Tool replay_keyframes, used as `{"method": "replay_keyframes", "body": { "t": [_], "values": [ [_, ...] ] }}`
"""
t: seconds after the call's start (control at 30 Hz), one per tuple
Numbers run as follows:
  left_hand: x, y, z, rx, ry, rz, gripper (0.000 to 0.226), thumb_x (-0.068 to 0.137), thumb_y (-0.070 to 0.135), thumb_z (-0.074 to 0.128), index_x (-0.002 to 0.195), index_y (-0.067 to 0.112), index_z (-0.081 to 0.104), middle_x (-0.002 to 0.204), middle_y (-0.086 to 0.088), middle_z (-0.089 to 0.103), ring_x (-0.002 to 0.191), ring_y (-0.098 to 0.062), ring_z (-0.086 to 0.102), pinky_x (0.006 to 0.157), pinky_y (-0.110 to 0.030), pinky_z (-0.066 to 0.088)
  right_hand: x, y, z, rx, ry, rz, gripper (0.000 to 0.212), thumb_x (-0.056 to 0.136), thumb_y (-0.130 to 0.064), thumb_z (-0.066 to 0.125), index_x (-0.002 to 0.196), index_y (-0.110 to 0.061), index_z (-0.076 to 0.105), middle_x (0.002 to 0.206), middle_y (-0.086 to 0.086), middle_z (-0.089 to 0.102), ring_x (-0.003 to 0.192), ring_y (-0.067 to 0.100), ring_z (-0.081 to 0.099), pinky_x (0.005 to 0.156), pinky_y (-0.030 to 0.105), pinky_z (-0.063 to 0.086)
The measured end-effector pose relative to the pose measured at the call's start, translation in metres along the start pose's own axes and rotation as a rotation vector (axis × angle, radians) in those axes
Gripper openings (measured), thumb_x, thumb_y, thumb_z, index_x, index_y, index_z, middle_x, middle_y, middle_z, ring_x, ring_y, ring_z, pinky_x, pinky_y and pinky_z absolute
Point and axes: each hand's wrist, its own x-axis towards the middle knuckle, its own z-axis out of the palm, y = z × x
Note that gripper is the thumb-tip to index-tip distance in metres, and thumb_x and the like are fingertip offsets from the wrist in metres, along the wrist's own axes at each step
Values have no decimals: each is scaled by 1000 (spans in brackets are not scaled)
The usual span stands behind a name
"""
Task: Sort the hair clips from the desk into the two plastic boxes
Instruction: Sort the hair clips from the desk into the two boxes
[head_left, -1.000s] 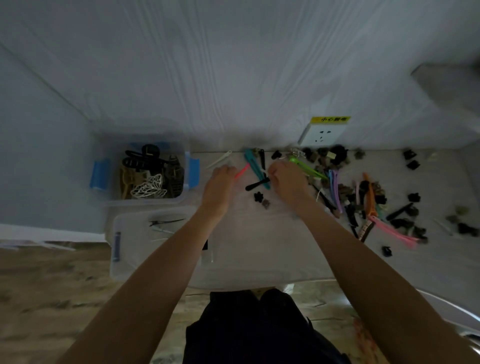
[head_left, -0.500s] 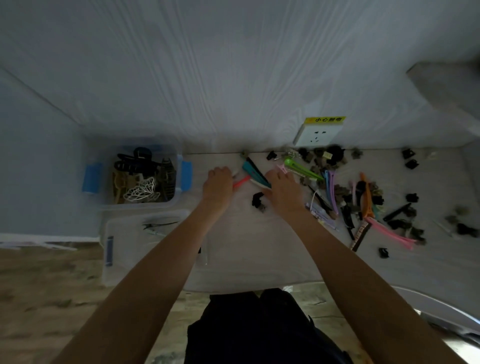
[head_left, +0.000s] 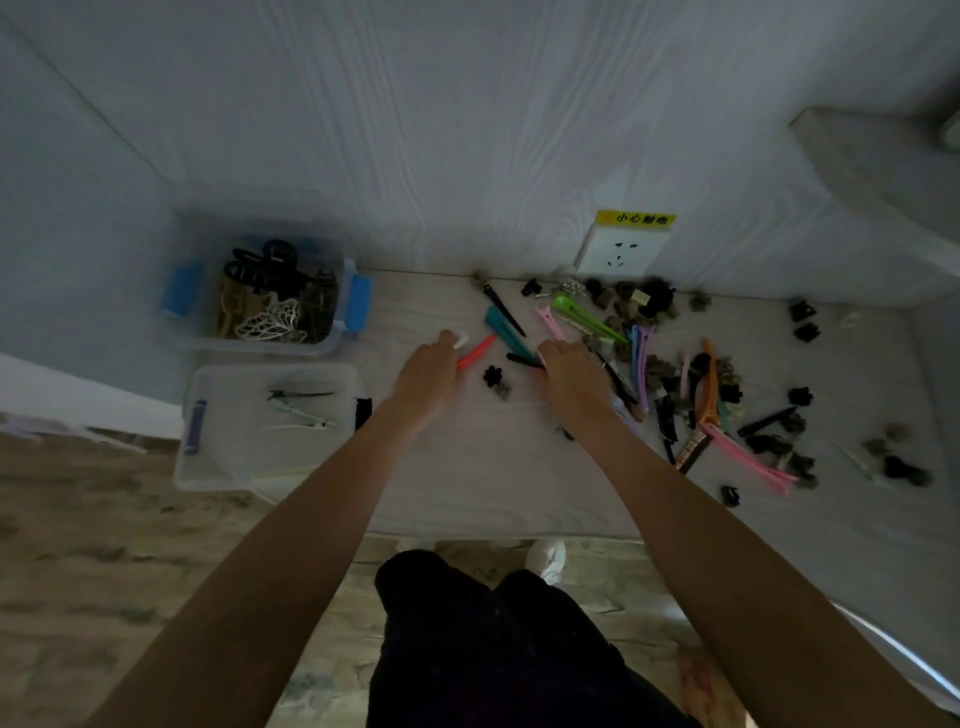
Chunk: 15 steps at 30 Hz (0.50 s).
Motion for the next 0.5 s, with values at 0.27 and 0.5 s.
{"method": "replay_keyframes", "body": {
  "t": [0.27, 0.5],
  "values": [
    [-44, -10, -29, -301, 13, 201, 34, 96, 26, 44, 126, 13, 33, 87, -4, 56, 60, -11, 48, 54, -27, 36, -15, -19, -14, 444, 199, 326, 26, 93, -24, 52, 70, -10, 49, 60, 2, 44, 62, 22, 45, 48, 22, 29],
    [-92, -72, -84, -256, 186, 385, 32, 93, 22, 51, 122, 11, 44, 79, 7, 47, 63, -10, 48, 61, -23, 33, -50, -81, -35, 941, 282, 289, 26, 91, -18, 57, 66, -16, 56, 59, 8, 56, 39, 4, 47, 38, 15, 39]
  ]
}}
